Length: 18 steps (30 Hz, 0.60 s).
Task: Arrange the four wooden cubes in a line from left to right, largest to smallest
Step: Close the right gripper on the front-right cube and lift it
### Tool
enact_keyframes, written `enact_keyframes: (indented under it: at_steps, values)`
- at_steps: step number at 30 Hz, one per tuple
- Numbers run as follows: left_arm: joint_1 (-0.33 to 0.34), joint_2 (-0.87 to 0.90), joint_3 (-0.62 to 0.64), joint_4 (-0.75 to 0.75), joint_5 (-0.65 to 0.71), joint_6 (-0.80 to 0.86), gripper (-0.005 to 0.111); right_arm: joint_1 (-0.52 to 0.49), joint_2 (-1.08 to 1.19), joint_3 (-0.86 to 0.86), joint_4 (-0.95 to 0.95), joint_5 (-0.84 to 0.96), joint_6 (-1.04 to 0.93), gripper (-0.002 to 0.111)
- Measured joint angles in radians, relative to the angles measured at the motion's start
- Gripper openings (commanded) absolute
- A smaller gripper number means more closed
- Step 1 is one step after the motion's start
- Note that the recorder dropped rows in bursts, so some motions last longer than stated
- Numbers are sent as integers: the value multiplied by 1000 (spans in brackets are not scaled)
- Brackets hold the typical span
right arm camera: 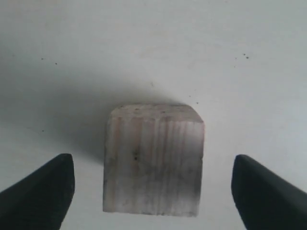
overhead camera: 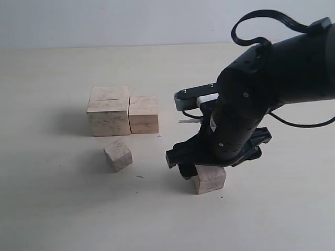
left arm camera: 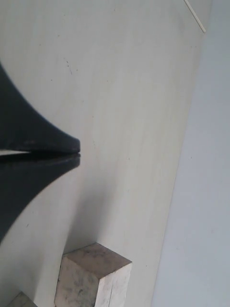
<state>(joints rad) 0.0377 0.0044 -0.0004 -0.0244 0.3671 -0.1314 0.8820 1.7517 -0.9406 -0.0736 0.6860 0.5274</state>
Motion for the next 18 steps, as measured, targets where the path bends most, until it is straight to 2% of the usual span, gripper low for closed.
enact_keyframes:
  at_steps: [3,5,7,15,18]
  values:
    - [0,0,0,0,0,0,0,0,23,0,0,1,24,83]
    - [0,0,0,0,0,0,0,0,28,0,0,1,36,77]
    - [0,0,0,0,0,0,0,0,29,0,0,1,43,65]
    - [0,0,0,0,0,0,0,0,29,0,49,12,-2,1]
    - [0,0,0,0,0,0,0,0,27,-4,74,42,-120,0]
